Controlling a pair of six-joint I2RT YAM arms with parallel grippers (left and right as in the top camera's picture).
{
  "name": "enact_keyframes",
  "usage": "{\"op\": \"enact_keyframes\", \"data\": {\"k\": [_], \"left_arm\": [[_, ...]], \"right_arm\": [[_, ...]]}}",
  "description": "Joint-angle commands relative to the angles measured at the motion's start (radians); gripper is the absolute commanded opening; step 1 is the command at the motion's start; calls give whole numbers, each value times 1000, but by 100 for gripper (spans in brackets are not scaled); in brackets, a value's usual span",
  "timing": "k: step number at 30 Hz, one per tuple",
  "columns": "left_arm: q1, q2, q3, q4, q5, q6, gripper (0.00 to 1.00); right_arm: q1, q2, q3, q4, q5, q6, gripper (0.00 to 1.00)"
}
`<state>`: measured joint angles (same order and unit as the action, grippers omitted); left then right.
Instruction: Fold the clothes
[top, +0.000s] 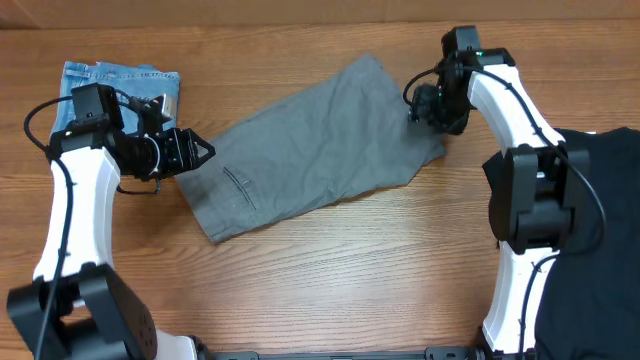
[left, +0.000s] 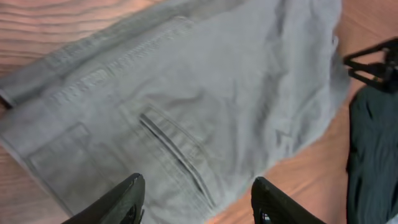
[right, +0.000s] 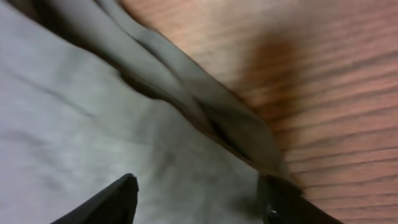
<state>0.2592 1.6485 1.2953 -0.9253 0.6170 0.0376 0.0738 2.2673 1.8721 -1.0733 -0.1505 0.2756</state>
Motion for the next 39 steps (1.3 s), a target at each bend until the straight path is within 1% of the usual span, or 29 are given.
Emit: {"op": "enact_keyframes", "data": {"k": [1, 2, 4, 5, 9, 11, 12, 14, 15, 16, 17, 19, 21, 23, 24, 26, 27, 28, 29, 31, 33, 36, 39], "left_arm": [[-39, -20, 18, -26, -46, 45, 59], [-53, -20, 18, -32, -51, 45, 59], [-65, -20, 18, -32, -51, 45, 58], [-72, -20, 18, -31, -52, 46, 58], [-92, -20, 18, -24, -51, 45, 58], [-97, -20, 18, -28, -51, 45, 58], [-97, -20, 18, -33, -51, 45, 58], [-97, -20, 18, -39, -51, 45, 57], [-97, -20, 18, -42, -52, 45, 58], [-97, -20, 18, -42, -52, 45, 59], [-97, -20, 18, -42, -52, 46, 61], [-97, -20, 18, -47, -52, 46, 63], [-97, -20, 18, -63, -52, 46, 64], [-103, -20, 14, -82, -58, 46, 64], [-108, -19, 12, -87, -71, 45, 64], [-122, -19, 5, -95, -109, 45, 63], [-137, -19, -3, -102, -127, 45, 63], [-150, -19, -11, -109, -135, 45, 62], [-159, -19, -17, -111, -138, 45, 61], [-190, -19, -37, -112, -155, 43, 59], [-219, -19, -59, -105, -216, 12, 59], [-251, -19, -94, -87, -307, -26, 60], [-260, -19, -116, -79, -337, -40, 60]], "right_arm": [[-18, 21, -3, -27, 14, -52, 63], [-18, 32, -3, -63, 46, -51, 60], [-19, 33, -3, -95, 79, -46, 29], [-21, 31, -3, -113, 118, -23, 21], [-41, 29, -3, -190, 157, 22, 5], [-57, 29, -3, -255, 157, 87, 4], [-70, 29, -3, -328, 157, 147, 4], [-85, 29, -3, -392, 159, 167, 4], [-91, 29, -3, -403, 161, 167, 6], [-100, 27, -3, -402, 160, 162, 20], [-108, 27, -3, -401, 160, 142, 27], [-126, 26, -1, -420, 160, 132, 33], [-142, 22, 3, -401, 143, 102, 34], [-160, 4, 17, -324, -11, -56, 35], [-162, -4, 19, -294, -80, -113, 36], [-161, -23, 20, -209, -287, -266, 49], [-156, -26, 20, -179, -349, -305, 56], [-148, -27, 20, -145, -371, -326, 59], [-142, -26, 19, -130, -365, -326, 61], [-115, -24, -2, -52, -328, -326, 72], [-92, -17, -21, 3, -270, -326, 74], [-53, 10, -51, 87, -127, -325, 77], [-36, 40, -70, 128, -105, -325, 76]]}}
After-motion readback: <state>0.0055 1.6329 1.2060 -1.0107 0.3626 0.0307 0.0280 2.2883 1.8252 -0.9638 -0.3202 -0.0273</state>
